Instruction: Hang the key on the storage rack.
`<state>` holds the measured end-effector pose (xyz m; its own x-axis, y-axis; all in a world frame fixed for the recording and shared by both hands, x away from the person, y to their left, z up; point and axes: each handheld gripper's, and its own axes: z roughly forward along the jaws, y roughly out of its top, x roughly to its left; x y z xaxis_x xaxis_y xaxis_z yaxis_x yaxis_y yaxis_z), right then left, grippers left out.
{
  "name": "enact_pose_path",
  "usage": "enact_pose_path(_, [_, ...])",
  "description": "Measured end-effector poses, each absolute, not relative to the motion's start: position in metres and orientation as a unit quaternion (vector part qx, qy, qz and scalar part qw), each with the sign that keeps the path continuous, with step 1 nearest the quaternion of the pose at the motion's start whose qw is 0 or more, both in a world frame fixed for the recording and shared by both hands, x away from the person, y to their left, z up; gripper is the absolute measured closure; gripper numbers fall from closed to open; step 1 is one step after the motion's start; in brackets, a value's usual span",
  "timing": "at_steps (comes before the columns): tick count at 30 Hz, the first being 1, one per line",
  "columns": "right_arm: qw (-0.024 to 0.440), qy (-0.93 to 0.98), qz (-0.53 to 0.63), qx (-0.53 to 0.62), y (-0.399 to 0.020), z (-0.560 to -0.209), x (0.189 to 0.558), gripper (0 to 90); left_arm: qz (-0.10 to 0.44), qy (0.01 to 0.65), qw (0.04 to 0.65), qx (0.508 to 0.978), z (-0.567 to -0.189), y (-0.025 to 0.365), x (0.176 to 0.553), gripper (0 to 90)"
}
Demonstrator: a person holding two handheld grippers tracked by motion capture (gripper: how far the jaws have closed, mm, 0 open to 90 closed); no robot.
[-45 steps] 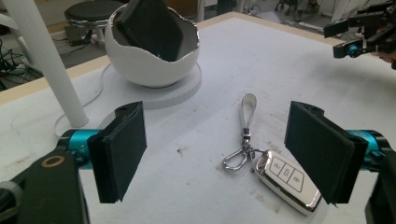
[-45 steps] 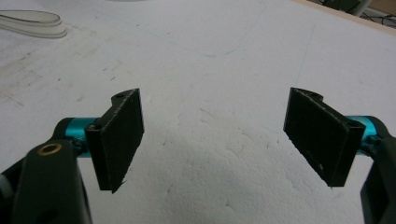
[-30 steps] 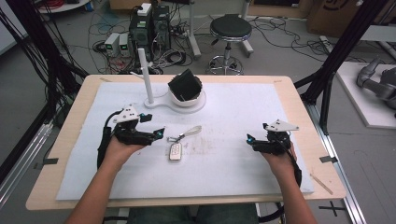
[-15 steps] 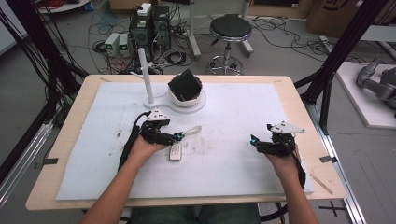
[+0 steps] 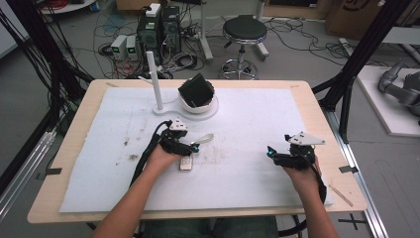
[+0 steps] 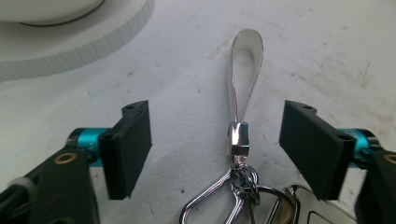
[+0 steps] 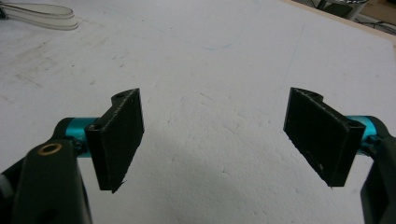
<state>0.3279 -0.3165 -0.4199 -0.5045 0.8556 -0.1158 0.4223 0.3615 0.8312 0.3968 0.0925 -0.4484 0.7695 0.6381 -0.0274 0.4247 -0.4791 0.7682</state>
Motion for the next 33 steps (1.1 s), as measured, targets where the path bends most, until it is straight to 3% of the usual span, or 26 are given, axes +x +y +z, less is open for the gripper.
enact_pose_path(3, [0.281, 0.776, 0.386, 0.412, -0.318, -0.419, 0.327, 20.3, 0.14, 0.296, 0.392, 0.859, -0.45, 0.089, 0.395, 38.8])
enact_pose_path(11, [0.282, 0.775, 0.385, 0.414, -0.32, -0.42, 0.326, 20.3, 0.131, 0.269, 0.396, 0.868, -0.448, 0.084, 0.387, 81.0])
enact_pose_path(21, [0.283, 0.775, 0.385, 0.413, -0.319, -0.42, 0.327, 20.3, 0.127, 0.285, 0.441, 0.842, -0.427, 0.101, 0.382, 81.4])
enact_pose_path(33, [0.279, 0.779, 0.388, 0.405, -0.311, -0.419, 0.331, 20.3, 0.185, 0.295, 0.52, 0.78, -0.374, 0.133, 0.359, 81.4])
